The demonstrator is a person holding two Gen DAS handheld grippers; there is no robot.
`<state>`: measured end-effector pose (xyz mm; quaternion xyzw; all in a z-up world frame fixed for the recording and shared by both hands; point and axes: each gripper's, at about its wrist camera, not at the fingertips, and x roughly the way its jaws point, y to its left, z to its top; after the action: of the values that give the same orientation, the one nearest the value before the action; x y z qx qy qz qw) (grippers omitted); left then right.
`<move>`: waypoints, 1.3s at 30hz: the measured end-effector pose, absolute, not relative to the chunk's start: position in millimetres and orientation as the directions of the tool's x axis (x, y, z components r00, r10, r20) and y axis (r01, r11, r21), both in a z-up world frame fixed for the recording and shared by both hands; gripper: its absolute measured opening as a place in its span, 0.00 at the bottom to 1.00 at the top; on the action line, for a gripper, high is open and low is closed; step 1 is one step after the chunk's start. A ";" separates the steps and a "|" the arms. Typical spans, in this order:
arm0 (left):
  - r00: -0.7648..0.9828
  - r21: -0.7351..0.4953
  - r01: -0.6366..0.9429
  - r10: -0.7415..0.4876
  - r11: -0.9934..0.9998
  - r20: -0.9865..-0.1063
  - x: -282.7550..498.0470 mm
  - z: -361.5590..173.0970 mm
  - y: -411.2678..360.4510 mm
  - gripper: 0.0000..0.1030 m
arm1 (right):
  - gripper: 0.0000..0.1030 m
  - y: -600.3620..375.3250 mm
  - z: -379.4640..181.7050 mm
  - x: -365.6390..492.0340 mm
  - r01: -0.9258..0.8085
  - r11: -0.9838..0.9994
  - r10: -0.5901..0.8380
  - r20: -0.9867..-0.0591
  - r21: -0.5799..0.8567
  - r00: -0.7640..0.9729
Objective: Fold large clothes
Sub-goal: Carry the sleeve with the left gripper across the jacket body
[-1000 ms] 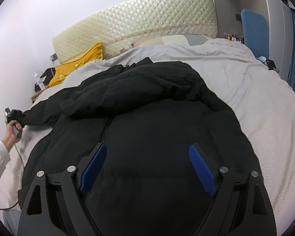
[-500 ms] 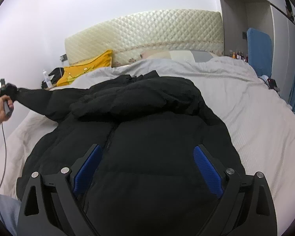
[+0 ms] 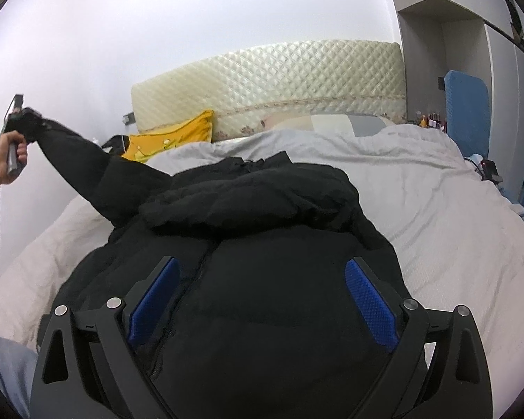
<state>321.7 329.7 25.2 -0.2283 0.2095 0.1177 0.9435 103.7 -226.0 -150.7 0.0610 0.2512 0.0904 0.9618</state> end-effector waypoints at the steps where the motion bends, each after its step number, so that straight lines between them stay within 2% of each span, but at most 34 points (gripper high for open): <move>1: 0.888 -0.370 -0.305 0.122 0.877 -0.443 321.2 30.6 319.7 0.05 | 0.94 -227.9 -149.1 102.2 -0.143 0.977 0.202 -0.465 0.160 0.862; 12: 0.916 -0.267 -0.159 0.042 0.951 -0.398 327.8 66.9 196.3 0.05 | 1.00 -261.8 -135.4 73.4 -0.129 0.976 0.189 -0.397 0.174 0.898; 20: 0.910 -0.222 -0.034 -0.061 0.975 -0.411 338.6 58.5 100.7 0.05 | 1.00 -288.3 -135.2 65.9 -0.104 0.966 0.190 -0.374 0.239 0.908; 28: 0.883 -0.130 0.106 -0.153 0.986 -0.445 343.6 24.1 -1.2 0.05 | 1.00 -303.6 -139.4 62.5 -0.026 0.968 0.122 -0.380 0.249 0.917; 36: 0.818 -0.066 0.204 -0.207 0.977 -0.537 352.1 -35.4 -84.4 0.05 | 1.00 -300.7 -139.3 59.6 0.033 0.985 0.032 -0.369 0.167 0.929; 39: 0.802 -0.025 0.244 -0.217 0.969 -0.557 348.5 -49.1 -105.6 0.05 | 1.00 -302.9 -141.0 61.2 0.027 0.984 0.040 -0.367 0.175 0.929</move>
<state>348.5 -105.6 -49.1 0.0241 0.2902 -0.1214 0.9489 61.2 -302.9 -141.0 0.0887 0.1881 0.0032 0.9781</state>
